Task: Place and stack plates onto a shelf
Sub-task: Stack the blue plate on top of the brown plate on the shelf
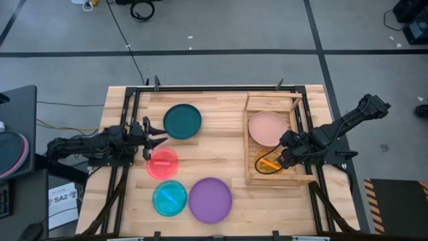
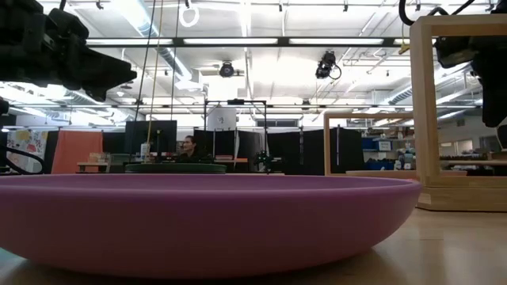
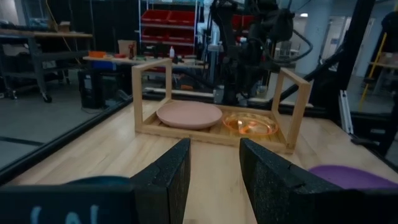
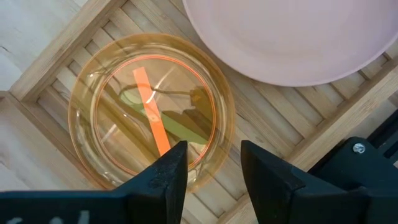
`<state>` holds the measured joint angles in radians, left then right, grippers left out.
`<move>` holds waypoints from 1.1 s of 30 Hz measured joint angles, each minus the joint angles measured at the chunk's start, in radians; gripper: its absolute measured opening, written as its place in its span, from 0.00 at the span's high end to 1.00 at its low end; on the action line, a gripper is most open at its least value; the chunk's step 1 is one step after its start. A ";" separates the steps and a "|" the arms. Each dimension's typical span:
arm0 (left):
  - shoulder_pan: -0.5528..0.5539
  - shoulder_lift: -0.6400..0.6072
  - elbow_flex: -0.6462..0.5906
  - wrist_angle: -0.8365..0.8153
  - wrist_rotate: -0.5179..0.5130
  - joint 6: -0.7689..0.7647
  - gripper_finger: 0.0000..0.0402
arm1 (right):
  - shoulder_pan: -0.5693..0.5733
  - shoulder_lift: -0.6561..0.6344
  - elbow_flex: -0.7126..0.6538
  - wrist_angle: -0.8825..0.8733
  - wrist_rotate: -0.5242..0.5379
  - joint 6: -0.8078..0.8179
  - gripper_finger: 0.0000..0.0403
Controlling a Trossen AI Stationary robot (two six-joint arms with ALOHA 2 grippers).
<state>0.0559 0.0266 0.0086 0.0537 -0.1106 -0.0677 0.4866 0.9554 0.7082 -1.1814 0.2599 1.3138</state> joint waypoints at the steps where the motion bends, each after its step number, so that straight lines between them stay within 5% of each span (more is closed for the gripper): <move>1: -0.003 0.012 0.000 0.002 0.000 0.000 0.64 | 0.000 0.000 0.000 0.001 -0.001 0.000 0.62; 9: -0.015 0.195 0.025 0.073 0.001 -0.026 0.64 | 0.000 0.000 0.000 0.018 -0.040 0.000 0.62; 22: -0.012 0.661 0.335 0.013 -0.042 0.036 0.64 | -0.006 0.000 0.000 0.109 0.027 -0.007 0.62; 33: 0.101 1.069 0.572 -0.145 -0.050 0.038 0.64 | -0.078 0.000 0.000 0.181 0.070 -0.083 0.62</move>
<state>0.1567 1.0960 0.5809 -0.0915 -0.1603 -0.0301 0.4084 0.9554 0.7086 -1.0006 0.3298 1.2308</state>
